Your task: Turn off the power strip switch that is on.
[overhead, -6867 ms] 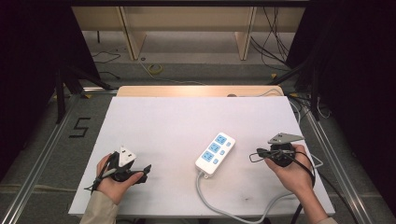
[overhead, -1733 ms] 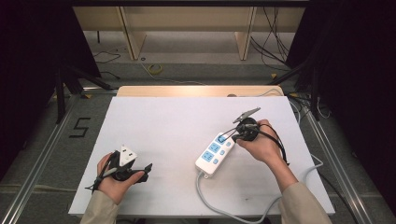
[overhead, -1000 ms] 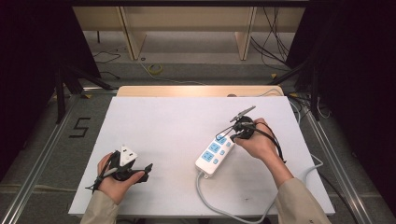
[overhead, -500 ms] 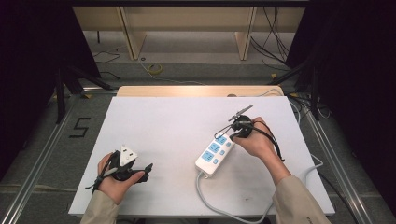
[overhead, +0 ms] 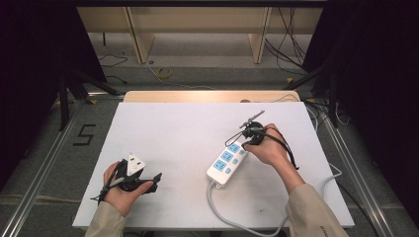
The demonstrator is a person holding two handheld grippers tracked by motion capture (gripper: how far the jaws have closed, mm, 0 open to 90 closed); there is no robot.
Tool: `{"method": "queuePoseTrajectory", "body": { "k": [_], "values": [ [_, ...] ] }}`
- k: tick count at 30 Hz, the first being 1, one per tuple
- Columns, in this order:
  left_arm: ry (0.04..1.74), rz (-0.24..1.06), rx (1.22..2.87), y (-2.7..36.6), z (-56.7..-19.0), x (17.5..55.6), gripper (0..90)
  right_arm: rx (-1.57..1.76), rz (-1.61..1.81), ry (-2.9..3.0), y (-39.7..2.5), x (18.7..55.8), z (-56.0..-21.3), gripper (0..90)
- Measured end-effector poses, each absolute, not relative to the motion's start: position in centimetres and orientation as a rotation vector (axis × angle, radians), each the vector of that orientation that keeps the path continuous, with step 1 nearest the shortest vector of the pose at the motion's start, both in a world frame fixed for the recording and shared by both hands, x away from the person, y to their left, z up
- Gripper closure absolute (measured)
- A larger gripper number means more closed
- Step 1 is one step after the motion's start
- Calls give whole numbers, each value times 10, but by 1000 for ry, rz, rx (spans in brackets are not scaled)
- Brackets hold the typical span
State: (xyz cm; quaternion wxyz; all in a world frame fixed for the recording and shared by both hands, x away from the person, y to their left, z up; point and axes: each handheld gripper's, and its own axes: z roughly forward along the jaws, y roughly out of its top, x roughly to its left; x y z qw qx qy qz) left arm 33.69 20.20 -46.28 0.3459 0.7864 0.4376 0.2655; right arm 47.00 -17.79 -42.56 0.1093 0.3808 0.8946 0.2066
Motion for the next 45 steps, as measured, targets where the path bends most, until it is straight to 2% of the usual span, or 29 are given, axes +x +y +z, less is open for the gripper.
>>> {"method": "queuePoseTrajectory", "body": {
  "k": [45],
  "values": [
    [1136,688,2036,202,-463,337,154,1111,550,2694,-166,474,-434,900]
  ]
}}
